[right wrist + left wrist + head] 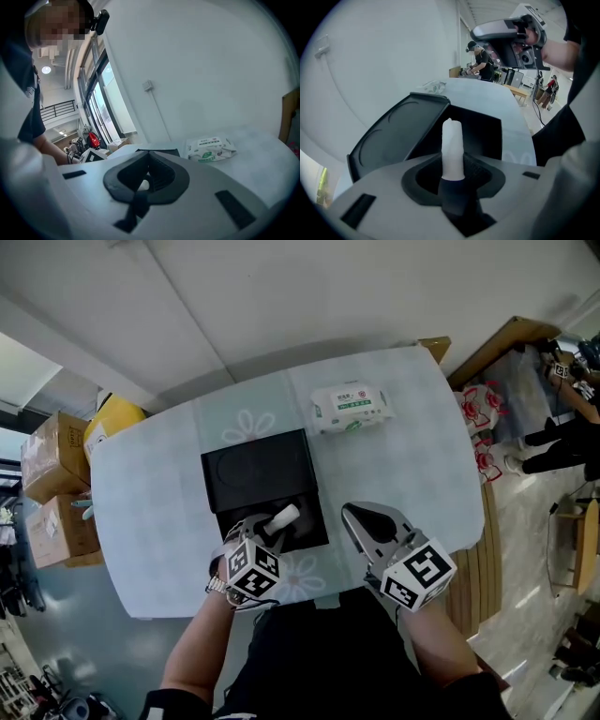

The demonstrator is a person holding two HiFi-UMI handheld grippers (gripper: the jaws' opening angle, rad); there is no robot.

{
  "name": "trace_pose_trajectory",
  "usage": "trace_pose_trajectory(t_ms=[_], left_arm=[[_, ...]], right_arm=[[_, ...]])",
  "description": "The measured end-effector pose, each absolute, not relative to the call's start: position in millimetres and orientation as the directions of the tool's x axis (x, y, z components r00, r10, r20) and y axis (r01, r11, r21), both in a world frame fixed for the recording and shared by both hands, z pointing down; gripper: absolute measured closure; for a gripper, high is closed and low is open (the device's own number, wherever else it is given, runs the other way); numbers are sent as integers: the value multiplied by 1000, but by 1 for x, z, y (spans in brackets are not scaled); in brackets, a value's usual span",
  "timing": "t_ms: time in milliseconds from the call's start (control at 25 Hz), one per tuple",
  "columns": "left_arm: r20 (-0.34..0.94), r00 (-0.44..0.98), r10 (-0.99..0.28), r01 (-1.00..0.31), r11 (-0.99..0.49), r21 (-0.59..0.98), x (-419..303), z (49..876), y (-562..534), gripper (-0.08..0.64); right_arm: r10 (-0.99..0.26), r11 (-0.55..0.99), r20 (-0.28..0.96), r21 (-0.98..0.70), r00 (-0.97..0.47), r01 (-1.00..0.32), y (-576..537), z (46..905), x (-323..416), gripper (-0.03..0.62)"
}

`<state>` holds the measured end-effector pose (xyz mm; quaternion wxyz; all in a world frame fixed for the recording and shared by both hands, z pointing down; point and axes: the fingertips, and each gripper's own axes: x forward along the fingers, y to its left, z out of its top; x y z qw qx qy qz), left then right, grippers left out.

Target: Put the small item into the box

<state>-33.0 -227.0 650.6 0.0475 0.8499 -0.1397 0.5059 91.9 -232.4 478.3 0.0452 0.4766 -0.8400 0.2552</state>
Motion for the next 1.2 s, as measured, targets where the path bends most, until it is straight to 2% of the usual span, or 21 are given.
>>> trace_pose_trajectory(t_ms=[280,720,1200], left_arm=[[912,386,-143,-238,-970,-51,-32,671,-228,423],[925,348,-153,-232,-970,-73,-32,675,-226,409],[893,369,-256,-323,-937,-135,-31,643,-222,399]], right_arm=[[-803,364,328,-390,-497,-846,-228,483,110,583],[-815,350,321,-393,-483,-850,-217,479,120,583],[-792,429,284,-370,-540,-824,-210,456,117,583]])
